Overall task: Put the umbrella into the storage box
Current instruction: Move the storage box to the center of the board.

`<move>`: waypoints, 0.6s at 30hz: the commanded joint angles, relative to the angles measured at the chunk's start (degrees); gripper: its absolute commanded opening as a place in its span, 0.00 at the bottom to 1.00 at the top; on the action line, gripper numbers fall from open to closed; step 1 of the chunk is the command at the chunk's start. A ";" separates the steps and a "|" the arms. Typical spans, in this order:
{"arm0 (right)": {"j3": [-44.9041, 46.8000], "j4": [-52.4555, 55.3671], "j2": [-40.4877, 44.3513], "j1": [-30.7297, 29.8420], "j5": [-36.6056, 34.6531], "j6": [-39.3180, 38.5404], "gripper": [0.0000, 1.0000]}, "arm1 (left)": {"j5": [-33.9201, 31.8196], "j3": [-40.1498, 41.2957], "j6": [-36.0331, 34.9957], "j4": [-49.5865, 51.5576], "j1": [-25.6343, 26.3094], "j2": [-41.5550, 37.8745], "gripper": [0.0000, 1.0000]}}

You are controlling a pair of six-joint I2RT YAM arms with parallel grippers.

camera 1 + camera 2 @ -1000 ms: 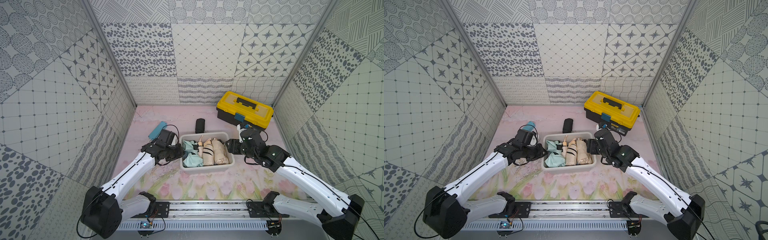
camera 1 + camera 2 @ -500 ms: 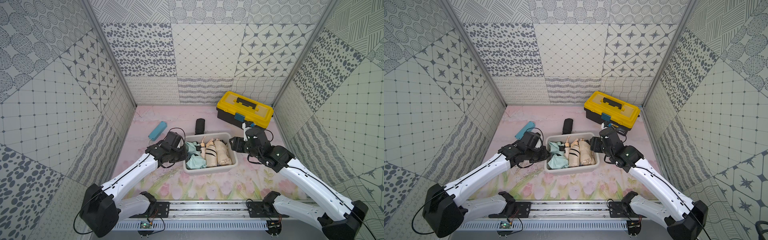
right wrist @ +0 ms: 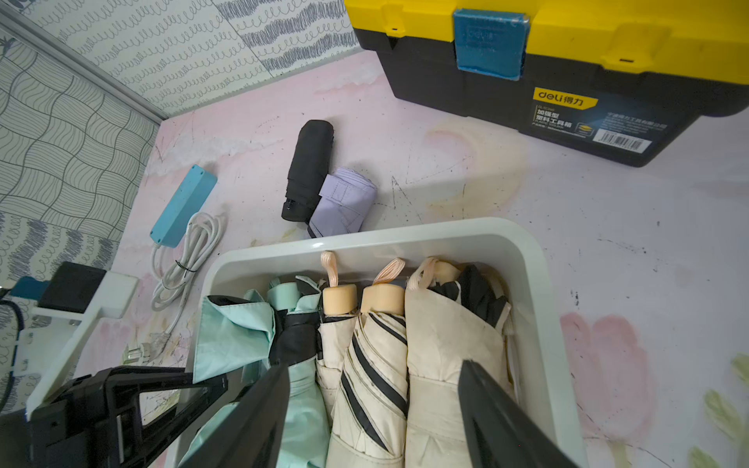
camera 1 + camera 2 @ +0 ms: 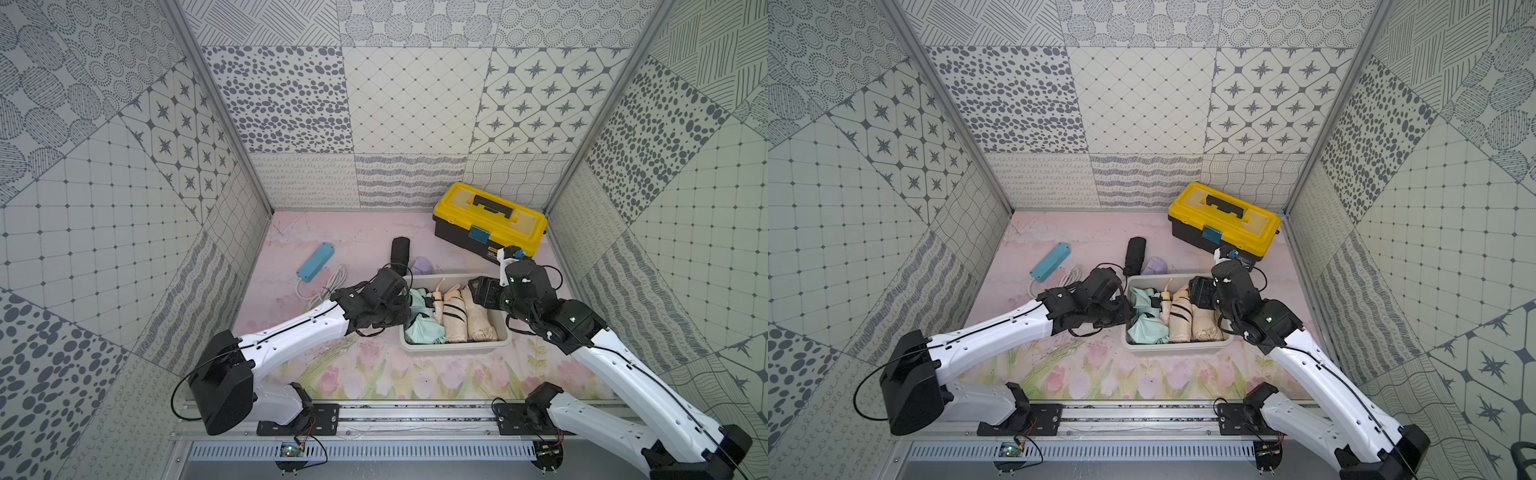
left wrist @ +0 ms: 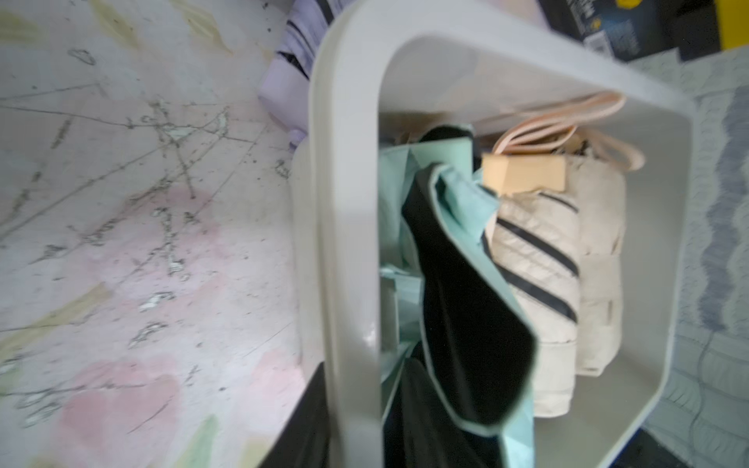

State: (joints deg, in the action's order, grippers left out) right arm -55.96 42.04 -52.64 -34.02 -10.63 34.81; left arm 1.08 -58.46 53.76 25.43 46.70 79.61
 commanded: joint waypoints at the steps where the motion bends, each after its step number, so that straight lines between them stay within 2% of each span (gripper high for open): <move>1: -0.26 1.14 1.55 0.91 -0.20 -1.23 0.72 | -4.11 -2.30 1.85 -6.49 1.47 0.00 0.56; 6: -0.87 1.09 1.68 1.72 0.11 -2.32 0.73 | -9.48 -5.20 -5.88 -1.02 -0.60 -4.02 0.78; 12: -2.62 1.08 -0.72 2.25 0.49 -4.93 0.75 | -9.40 -7.12 -14.78 -0.16 -8.29 -6.61 0.86; 15: -3.48 1.08 -2.19 2.51 0.59 -5.86 0.75 | -8.04 -9.19 -19.66 -1.59 -11.79 -3.27 0.88; 18: -3.71 0.77 -2.98 3.00 1.08 -6.45 0.76 | -5.12 -13.34 -22.02 -2.43 -14.58 3.44 0.88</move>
State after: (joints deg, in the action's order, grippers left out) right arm -57.82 44.03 -55.13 -31.53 -10.24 30.17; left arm -5.63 -67.55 42.13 24.69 35.97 77.25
